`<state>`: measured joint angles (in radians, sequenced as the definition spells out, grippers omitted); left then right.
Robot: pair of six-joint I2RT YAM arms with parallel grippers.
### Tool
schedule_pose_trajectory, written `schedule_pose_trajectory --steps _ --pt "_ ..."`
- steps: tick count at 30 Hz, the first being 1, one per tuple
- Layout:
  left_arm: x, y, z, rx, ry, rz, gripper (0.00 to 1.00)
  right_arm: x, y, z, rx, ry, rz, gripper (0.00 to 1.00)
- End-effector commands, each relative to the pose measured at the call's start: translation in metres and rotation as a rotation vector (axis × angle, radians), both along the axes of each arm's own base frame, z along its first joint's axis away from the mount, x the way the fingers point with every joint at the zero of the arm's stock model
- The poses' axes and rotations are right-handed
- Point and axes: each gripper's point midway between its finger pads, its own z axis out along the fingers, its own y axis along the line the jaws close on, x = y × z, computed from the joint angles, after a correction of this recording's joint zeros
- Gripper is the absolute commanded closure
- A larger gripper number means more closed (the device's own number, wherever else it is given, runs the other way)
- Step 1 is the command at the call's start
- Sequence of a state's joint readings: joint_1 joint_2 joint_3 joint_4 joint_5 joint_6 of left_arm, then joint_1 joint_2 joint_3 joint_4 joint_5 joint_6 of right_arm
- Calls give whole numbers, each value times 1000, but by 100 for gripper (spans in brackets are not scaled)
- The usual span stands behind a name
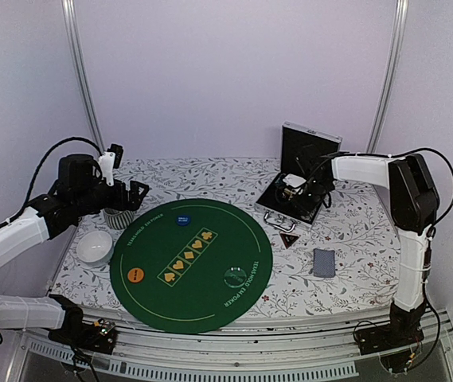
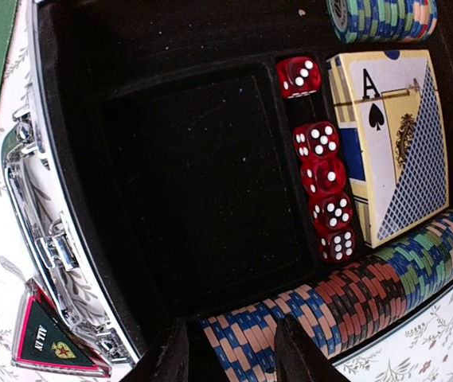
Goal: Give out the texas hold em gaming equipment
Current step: Pick up the pile of poker chips from the chip case.
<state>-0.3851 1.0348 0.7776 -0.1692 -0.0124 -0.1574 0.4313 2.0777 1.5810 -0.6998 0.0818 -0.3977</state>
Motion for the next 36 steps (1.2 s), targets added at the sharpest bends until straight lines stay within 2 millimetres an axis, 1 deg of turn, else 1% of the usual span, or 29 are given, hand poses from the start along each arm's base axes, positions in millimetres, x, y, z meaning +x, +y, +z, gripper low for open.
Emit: schedule_pose_trajectory --steps 1,4,7,9,13,15,18,20,23,26,31,33,36 --pt "2 2 -2 3 -5 1 2 -20 -2 -20 -6 109 6 61" --pt "2 2 -2 3 -5 1 2 -28 -3 -17 7 127 -6 61" --pt "2 2 -2 2 -5 2 2 -31 -4 -7 26 105 -7 61" --pt "1 1 -2 1 -5 0 2 -28 -6 2 35 82 -17 61" --pt "1 1 -2 1 -3 -1 2 -15 -14 16 39 34 -58 61" --pt "1 1 -2 1 -5 -1 2 -9 -13 24 43 13 -57 61" --pt "1 2 -1 1 -7 0 2 -8 -11 30 52 3 -46 59" --pt "1 2 0 1 -9 1 2 -9 -12 28 46 6 -44 58" --pt "1 2 0 1 -9 0 2 -13 -19 21 14 19 -48 57" --pt "1 1 -1 0 -7 -2 2 -17 -20 16 7 33 -37 56" --pt "1 1 -1 0 -7 -4 2 -17 -24 3 -34 55 -29 61" --pt "1 1 0 1 -9 -4 2 -19 -22 -4 -34 75 -21 62" --pt "1 1 0 1 -9 -4 2 -18 -17 -8 -18 91 -4 63"
